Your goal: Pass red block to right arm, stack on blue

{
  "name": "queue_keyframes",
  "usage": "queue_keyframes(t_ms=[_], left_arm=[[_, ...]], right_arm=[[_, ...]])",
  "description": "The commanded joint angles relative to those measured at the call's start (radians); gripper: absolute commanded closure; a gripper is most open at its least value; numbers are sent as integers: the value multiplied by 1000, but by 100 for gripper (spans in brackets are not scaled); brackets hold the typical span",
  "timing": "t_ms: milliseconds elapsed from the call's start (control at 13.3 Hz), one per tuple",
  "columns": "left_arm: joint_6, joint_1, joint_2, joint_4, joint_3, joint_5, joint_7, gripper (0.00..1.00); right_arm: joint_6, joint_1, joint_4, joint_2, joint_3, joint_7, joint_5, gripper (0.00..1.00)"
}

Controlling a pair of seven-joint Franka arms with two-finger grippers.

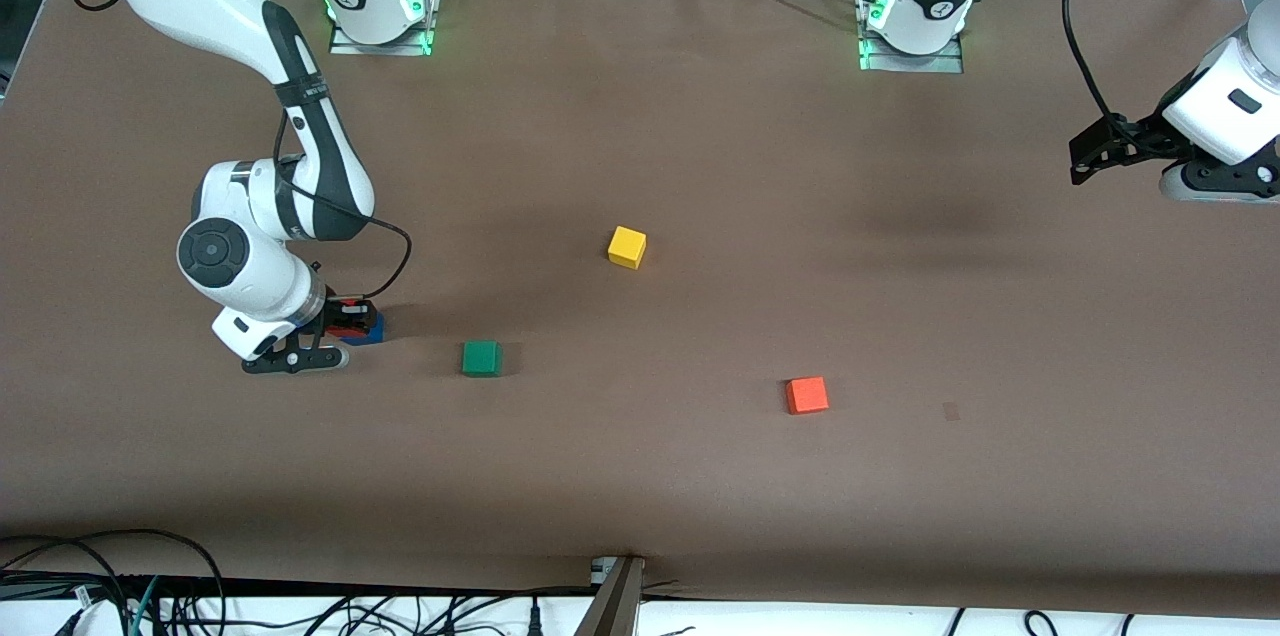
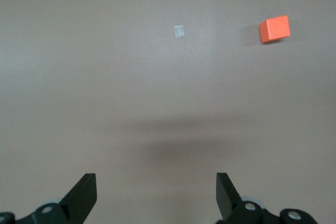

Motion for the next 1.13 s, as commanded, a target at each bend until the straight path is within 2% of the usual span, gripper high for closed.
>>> queue_keyframes(t_ms=[0,528,1056], left_arm=[[7,-3,-14,-6,-6,14,19,0],[7,-3,-10,-2,-6,14,20,0],[3,-1,-11,-2,-6,13,20,0]], right_arm=[[-7,-2,4,-33,-3,-1,-18,0],[-318,-11,190,-88,-10,-64,-18,0],[-694,-14,366,-180,-98,-147,-6,0]])
